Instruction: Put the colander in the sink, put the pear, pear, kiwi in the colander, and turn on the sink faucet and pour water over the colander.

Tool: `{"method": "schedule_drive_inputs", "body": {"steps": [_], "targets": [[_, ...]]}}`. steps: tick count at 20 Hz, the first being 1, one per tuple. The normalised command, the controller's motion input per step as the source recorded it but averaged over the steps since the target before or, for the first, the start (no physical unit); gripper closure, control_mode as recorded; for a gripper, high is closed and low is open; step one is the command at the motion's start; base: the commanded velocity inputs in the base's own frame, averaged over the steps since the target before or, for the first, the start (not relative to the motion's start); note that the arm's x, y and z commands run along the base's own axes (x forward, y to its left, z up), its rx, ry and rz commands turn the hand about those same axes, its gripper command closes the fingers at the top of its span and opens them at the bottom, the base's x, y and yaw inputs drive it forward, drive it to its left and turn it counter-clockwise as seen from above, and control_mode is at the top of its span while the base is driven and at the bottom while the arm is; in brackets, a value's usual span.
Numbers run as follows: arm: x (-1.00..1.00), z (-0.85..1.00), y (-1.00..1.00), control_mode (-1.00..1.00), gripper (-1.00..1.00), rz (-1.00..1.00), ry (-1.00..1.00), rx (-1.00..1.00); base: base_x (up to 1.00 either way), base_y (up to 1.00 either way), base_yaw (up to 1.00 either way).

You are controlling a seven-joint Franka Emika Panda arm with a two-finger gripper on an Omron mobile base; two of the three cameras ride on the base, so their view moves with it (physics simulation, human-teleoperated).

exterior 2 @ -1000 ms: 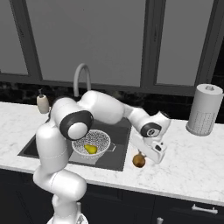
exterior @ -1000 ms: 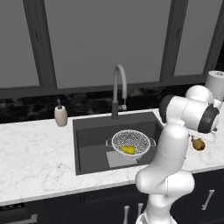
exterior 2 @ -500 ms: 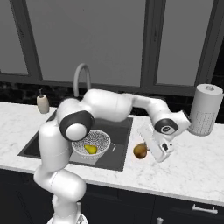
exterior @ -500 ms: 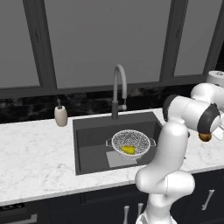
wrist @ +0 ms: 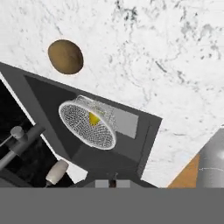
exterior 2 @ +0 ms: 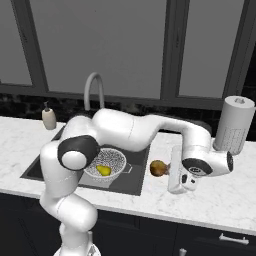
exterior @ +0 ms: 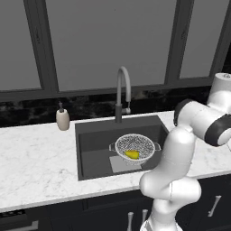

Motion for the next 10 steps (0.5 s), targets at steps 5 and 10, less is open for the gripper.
{"method": "schedule_drive_inputs", "body": {"steps": [5, 10], "targets": [[-0.15, 0.09, 0.67, -1.0, 1.0, -0.69, 0.17, 0.01, 0.0, 0.0, 0.0], [0.0, 0.06, 0.79, -1.0, 1.0, -0.67, 0.26, 0.0, 0.0, 0.0, 0.0]]}}
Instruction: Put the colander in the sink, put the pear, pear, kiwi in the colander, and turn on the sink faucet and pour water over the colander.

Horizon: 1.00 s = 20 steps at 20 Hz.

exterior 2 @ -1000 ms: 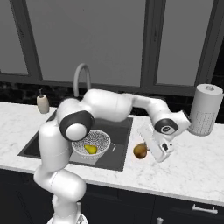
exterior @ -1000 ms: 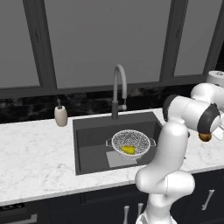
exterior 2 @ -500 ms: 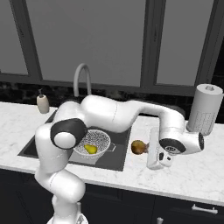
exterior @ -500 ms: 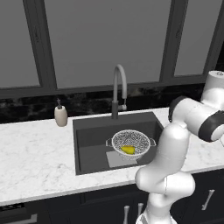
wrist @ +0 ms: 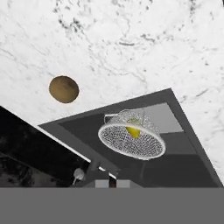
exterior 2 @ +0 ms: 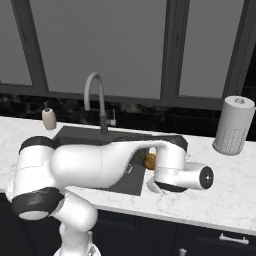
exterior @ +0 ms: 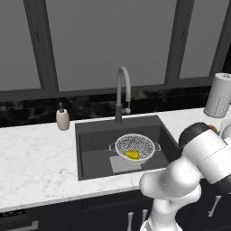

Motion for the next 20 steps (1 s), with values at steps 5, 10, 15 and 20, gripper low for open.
{"method": "schedule_drive_inputs", "body": {"steps": [5, 10, 15, 20], "targets": [[0.0, 0.13, 0.98, -1.0, 1.0, -0.56, 0.24, 0.0, 0.0, 0.0, 0.0], [0.04, 0.27, 1.0, -1.0, 1.0, -0.42, 0.21, 0.0, 0.0, 0.0, 0.0], [0.4, 0.22, 0.85, -1.0, 1.0, -0.41, 0.28, 0.0, 0.0, 0.0, 0.0], [0.87, 0.14, 0.23, -1.0, 1.0, -0.36, 0.38, 0.01, 0.0, 0.0, 0.0]]}}
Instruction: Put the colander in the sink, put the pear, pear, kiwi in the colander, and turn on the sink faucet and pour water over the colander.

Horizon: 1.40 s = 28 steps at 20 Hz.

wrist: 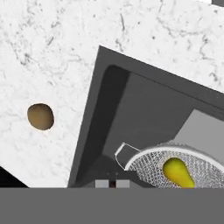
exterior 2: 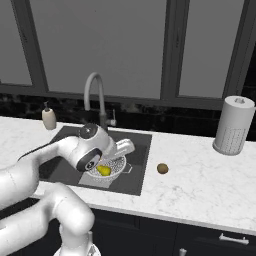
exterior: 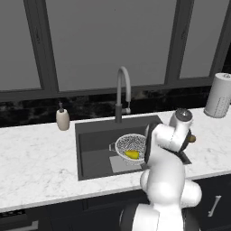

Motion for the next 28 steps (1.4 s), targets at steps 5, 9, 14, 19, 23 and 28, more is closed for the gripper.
{"method": "schedule_drive_inputs", "body": {"steps": [5, 9, 14, 19, 23, 28], "targets": [[0.88, 0.0, 0.04, -1.0, 1.0, -0.29, 0.35, 0.06, 0.0, 0.0, 0.0], [0.9, 0.0, 0.06, -1.0, 1.0, -0.22, 0.35, 0.08, 0.0, 0.0, 0.0], [0.69, -0.39, 0.46, -1.0, 1.0, -0.06, 0.17, 0.11, 0.0, 0.0, 0.0], [0.26, -0.85, 0.82, -1.0, 1.0, 0.0, 0.11, 0.09, 0.0, 0.0, 0.0], [0.0, -1.0, 0.58, -1.0, 1.0, 0.0, 0.07, 0.07, 0.0, 0.0, 0.0], [0.42, -0.81, 0.38, -1.0, 1.0, 0.0, 0.02, 0.09, 0.0, 0.0, 0.0]]}}
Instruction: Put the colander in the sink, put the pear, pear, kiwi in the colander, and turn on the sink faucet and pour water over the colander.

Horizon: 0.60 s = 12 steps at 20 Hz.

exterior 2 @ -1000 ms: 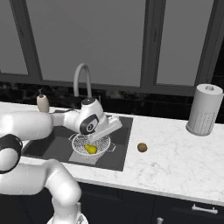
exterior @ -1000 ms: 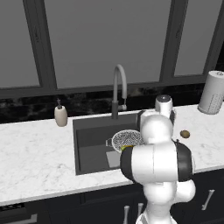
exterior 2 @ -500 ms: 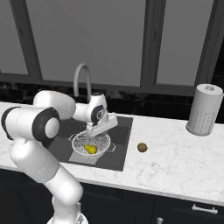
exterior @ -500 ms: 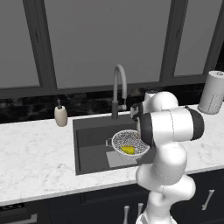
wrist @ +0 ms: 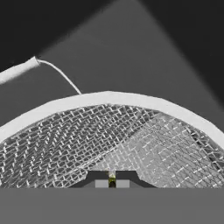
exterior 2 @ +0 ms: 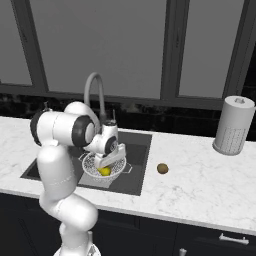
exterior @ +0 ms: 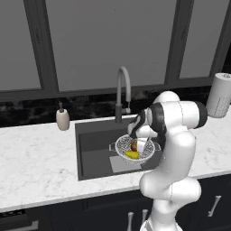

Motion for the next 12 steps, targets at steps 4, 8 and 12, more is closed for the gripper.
{"method": "schedule_drive_inputs", "body": {"steps": [4, 8, 12], "targets": [[0.61, -0.74, 0.29, -1.0, 1.0, 0.0, 0.0, 0.1, 0.0, 0.0, 0.0], [0.56, -0.43, 0.34, -1.0, -1.0, -0.01, 0.0, 0.07, 0.0, 0.0, 0.0], [0.39, -0.1, 0.18, -1.0, -1.0, -0.04, -0.03, 0.09, 0.0, 0.0, 0.0]]}}
